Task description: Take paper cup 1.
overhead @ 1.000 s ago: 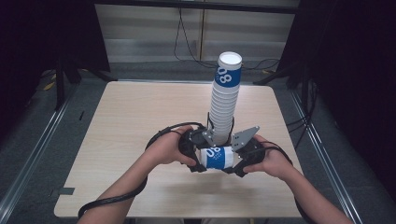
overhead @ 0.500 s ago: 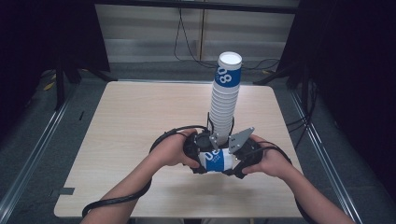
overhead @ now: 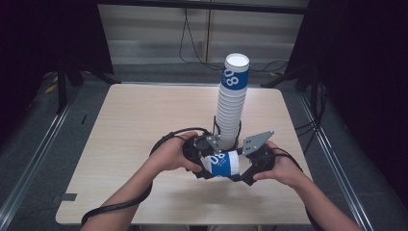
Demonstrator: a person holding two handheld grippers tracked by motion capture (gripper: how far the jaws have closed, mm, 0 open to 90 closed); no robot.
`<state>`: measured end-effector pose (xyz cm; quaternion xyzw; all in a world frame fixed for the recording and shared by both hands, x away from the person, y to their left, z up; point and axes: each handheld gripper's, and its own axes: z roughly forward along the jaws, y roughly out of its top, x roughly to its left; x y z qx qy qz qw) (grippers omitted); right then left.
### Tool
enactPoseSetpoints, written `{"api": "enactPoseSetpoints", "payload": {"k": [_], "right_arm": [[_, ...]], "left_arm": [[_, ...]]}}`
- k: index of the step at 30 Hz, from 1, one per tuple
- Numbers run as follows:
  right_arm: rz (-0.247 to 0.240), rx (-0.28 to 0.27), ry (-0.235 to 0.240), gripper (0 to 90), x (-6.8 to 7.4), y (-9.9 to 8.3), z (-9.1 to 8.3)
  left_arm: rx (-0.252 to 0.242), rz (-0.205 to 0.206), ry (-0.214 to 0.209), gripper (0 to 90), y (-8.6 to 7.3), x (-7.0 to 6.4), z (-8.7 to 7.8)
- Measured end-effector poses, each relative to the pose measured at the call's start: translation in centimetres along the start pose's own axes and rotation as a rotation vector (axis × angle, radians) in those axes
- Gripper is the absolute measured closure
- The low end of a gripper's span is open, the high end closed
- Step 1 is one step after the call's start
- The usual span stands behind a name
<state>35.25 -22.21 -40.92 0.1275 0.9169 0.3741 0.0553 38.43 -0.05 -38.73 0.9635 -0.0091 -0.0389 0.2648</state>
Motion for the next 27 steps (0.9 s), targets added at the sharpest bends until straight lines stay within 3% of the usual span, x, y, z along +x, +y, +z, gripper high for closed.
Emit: {"api": "enactPoseSetpoints", "payload": {"k": [3, 11, 27], "right_arm": [[0.025, -0.035, 0.003, 12.5, 0.0, -0.3, -0.2], [0.046, -0.051, 0.005, 12.3, -0.1, -0.3, -0.4], [0.041, -0.085, 0.018, 12.2, -0.1, -0.1, -0.4]], "left_arm": [[-0.032, 0.001, -0.007, 30.6, -0.2, 0.1, -0.1], [-0.077, 0.001, -0.014, 30.6, -0.6, 0.3, -0.1], [-0.134, -0.009, -0.048, 30.6, -1.5, 0.7, 0.0]]}}
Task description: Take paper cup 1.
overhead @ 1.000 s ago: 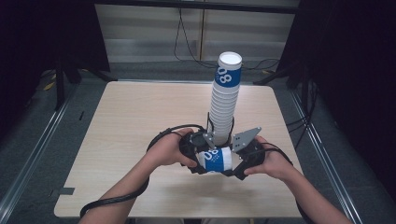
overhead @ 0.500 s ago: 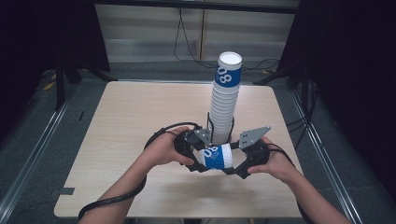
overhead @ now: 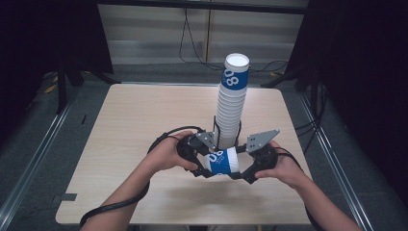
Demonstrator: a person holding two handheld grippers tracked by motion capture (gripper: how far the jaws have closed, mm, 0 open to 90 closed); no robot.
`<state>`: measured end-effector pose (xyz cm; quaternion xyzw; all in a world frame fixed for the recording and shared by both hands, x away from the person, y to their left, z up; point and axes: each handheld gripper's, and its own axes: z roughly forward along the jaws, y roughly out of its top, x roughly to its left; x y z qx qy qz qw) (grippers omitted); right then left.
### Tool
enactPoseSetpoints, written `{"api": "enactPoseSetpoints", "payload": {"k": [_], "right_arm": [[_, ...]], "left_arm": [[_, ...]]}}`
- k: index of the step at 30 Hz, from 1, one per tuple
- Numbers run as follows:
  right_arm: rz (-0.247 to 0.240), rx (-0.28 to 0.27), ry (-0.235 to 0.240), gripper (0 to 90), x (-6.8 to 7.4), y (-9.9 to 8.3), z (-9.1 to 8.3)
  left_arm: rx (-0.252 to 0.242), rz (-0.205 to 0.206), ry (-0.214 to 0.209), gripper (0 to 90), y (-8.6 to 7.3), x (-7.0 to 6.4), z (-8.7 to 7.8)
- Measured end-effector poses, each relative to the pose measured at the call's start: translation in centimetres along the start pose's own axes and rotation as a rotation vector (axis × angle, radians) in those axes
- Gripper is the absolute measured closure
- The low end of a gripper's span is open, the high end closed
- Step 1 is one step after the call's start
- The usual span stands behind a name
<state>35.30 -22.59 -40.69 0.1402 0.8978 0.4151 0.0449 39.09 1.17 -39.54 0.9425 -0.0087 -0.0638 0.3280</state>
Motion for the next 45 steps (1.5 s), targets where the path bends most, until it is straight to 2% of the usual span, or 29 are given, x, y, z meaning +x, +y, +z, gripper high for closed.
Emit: {"api": "enactPoseSetpoints", "payload": {"k": [4, 6, 10, 14, 18, 21, 25, 29, 32, 38, 45], "right_arm": [[-0.007, -0.006, 0.003, 12.3, 0.0, 0.2, 0.0], [-0.006, -0.008, 0.01, 12.9, 0.0, 0.3, -0.1], [-0.007, -0.014, 0.013, 13.9, -0.1, 0.4, -0.2], [-0.029, 0.005, -0.004, 16.6, 0.0, 0.6, -0.1], [-0.03, 0.021, -0.004, 18.4, -0.1, 0.7, -0.1], [-0.033, 0.041, -0.006, 20.6, 0.0, 0.7, 0.0], [-0.046, 0.047, -0.02, 22.6, 0.0, 0.9, 0.0], [-0.05, 0.055, -0.017, 23.3, 0.0, 1.0, 0.1], [-0.054, 0.056, -0.022, 23.9, 0.0, 1.0, 0.1], [-0.052, 0.058, -0.025, 23.7, 0.0, 1.1, 0.0], [-0.024, 0.05, -0.011, 16.3, 0.1, 1.0, 0.2]], "left_arm": [[-0.001, 0.01, -0.007, 30.5, -0.1, 0.1, 0.2], [-0.017, 0.012, -0.003, 30.6, -0.3, 0.1, 0.2], [-0.025, 0.004, -0.016, 30.7, -0.4, 0.2, 0.2], [-0.009, 0.021, -0.004, 30.8, -0.5, 0.3, 0.4], [-0.005, 0.022, 0.004, 30.9, -0.5, 0.3, 0.5], [0.016, 0.034, 0.017, 31.0, -0.4, 0.3, 0.5], [0.011, 0.021, 0.031, 30.1, -0.3, 0.3, 0.5], [0.023, 0.031, 0.04, 30.0, -0.3, 0.2, 0.6], [0.013, 0.025, 0.042, 30.1, -0.3, 0.3, 0.5], [0.023, 0.035, 0.054, 30.2, -0.2, 0.3, 0.5], [0.028, 0.031, 0.037, 29.9, -0.1, 0.2, 0.5]]}}
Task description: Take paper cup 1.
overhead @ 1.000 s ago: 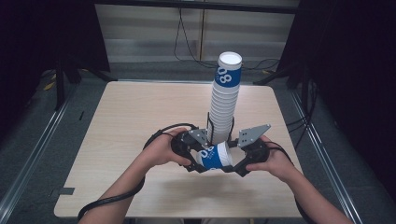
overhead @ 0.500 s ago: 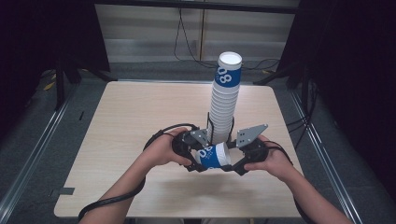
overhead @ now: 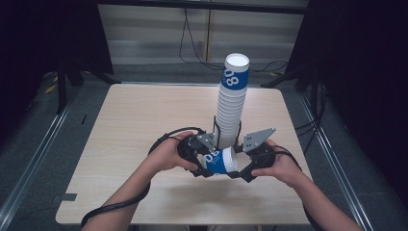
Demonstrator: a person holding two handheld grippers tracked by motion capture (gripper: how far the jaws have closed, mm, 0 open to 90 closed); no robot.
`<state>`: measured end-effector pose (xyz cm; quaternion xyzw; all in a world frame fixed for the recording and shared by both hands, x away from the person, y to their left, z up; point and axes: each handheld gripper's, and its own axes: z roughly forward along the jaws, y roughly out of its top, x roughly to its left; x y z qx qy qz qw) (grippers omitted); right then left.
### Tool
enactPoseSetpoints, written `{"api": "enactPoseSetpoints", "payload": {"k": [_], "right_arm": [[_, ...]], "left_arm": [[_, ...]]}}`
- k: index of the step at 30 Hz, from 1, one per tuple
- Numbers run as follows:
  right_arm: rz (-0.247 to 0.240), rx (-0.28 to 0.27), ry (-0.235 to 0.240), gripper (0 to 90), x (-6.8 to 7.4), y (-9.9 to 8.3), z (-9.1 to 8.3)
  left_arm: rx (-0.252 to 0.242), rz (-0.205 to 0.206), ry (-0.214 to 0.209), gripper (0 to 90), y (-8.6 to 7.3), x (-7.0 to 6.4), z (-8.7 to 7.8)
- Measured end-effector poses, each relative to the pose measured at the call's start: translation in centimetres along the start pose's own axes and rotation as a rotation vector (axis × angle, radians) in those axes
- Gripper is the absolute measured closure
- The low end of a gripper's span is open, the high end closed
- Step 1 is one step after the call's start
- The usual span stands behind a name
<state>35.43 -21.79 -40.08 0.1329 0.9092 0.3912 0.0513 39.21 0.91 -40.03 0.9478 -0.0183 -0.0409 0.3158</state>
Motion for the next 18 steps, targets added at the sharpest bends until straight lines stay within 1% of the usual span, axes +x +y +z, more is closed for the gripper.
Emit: {"api": "enactPoseSetpoints", "payload": {"k": [2, 4, 6, 7, 8, 9, 11, 12, 13, 14, 15, 16, 18], "right_arm": [[0.016, -0.005, 0.005, 15.4, -0.04, 0.0, 0.01], [0.031, -0.025, 0.008, 15.7, -0.13, 0.02, -0.06], [0.015, -0.019, 0.011, 17.9, -0.1, 0.08, -0.09], [0.015, -0.019, 0.011, 17.9, -0.1, 0.08, -0.09], [0.007, -0.013, 0.012, 19.4, -0.11, 0.11, -0.19], [0.005, -0.013, 0.009, 19.9, -0.14, 0.09, -0.25], [0.012, -0.015, 0.015, 20.5, -0.26, 0.0, -0.39], [0.018, -0.014, 0.011, 20.6, -0.28, -0.03, -0.45], [0.018, -0.014, 0.011, 20.6, -0.28, -0.03, -0.45], [0.017, -0.01, 0.011, 20.9, -0.29, -0.04, -0.52], [0.019, -0.008, 0.006, 21.0, -0.27, -0.02, -0.56], [0.02, -0.008, 0.013, 21.0, -0.24, 0.0, -0.58], [0.017, -0.011, 0.01, 21.1, -0.18, 0.09, -0.66]], "left_arm": [[0.004, 0.002, -0.001, 29.9, 0.02, 0.0, 0.02], [0.001, -0.001, 0.001, 29.8, 0.01, -0.01, 0.11], [0.005, -0.002, -0.005, 30.0, -0.04, -0.01, 0.28], [0.005, -0.002, -0.005, 30.1, -0.04, -0.01, 0.28], [0.0, -0.005, 0.003, 30.0, -0.04, -0.01, 0.34], [-0.008, -0.007, 0.001, 30.0, -0.08, 0.02, 0.37], [-0.021, -0.011, 0.007, 29.9, -0.1, 0.02, 0.41], [-0.022, -0.009, 0.006, 29.8, -0.1, 0.01, 0.45], [-0.022, -0.009, 0.006, 29.8, -0.1, 0.01, 0.45], [-0.017, 0.003, 0.012, 29.8, -0.03, -0.05, 0.59], [-0.009, 0.002, 0.004, 30.0, 0.0, -0.1, 0.64], [-0.009, 0.001, 0.003, 30.2, 0.04, -0.11, 0.71], [-0.009, -0.002, 0.005, 30.5, 0.07, -0.06, 0.71]]}}
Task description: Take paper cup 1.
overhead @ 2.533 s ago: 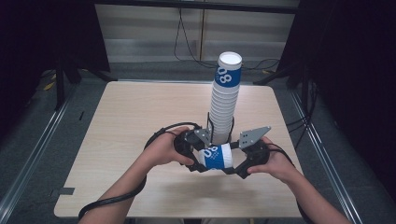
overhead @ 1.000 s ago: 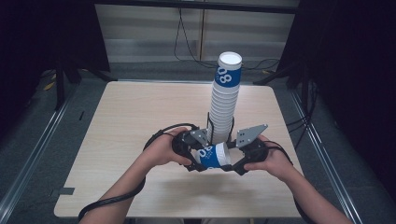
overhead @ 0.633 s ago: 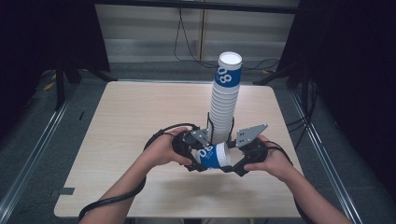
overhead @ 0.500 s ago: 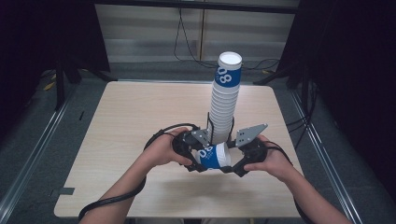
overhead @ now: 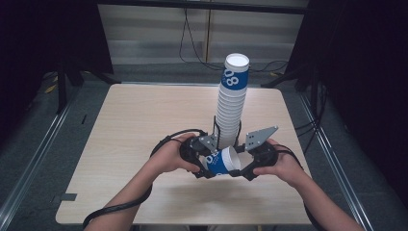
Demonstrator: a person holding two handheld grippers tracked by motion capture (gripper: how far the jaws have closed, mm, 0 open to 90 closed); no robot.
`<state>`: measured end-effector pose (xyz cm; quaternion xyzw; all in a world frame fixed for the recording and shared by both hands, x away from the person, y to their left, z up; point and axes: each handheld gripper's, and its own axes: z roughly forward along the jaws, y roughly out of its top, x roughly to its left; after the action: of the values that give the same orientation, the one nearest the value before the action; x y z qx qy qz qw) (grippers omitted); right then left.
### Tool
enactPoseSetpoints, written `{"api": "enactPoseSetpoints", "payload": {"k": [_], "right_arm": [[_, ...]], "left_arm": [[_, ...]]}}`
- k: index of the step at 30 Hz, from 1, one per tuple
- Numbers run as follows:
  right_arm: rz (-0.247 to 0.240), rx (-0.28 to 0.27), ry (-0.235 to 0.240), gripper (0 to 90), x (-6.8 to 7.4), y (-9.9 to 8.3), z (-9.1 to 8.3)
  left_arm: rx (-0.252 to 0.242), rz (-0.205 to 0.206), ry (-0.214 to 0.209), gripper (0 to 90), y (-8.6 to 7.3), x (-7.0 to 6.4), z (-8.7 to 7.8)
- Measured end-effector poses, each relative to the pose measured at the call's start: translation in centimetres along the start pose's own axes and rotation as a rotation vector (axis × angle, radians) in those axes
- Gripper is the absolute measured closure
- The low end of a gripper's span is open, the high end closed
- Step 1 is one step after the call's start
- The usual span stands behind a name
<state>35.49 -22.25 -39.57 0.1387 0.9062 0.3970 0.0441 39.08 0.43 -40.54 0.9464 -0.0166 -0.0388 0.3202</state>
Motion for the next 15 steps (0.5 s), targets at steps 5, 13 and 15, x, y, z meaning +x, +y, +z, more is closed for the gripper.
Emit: {"api": "enactPoseSetpoints", "payload": {"k": [5, 13, 15], "right_arm": [[-0.006, 0.001, 0.001, 21.1, 0.11, 0.21, -0.24], [-0.006, 0.013, 0.0, 21.4, 0.03, 0.02, -0.34], [0.005, 0.011, -0.003, 21.4, 0.01, -0.12, -0.39]], "left_arm": [[-0.003, -0.001, -0.011, 30.6, 0.11, -0.09, 0.48], [-0.019, -0.006, -0.003, 29.8, 0.04, -0.06, 0.72], [-0.019, -0.03, 0.003, 28.2, -0.02, -0.03, 0.62]]}}
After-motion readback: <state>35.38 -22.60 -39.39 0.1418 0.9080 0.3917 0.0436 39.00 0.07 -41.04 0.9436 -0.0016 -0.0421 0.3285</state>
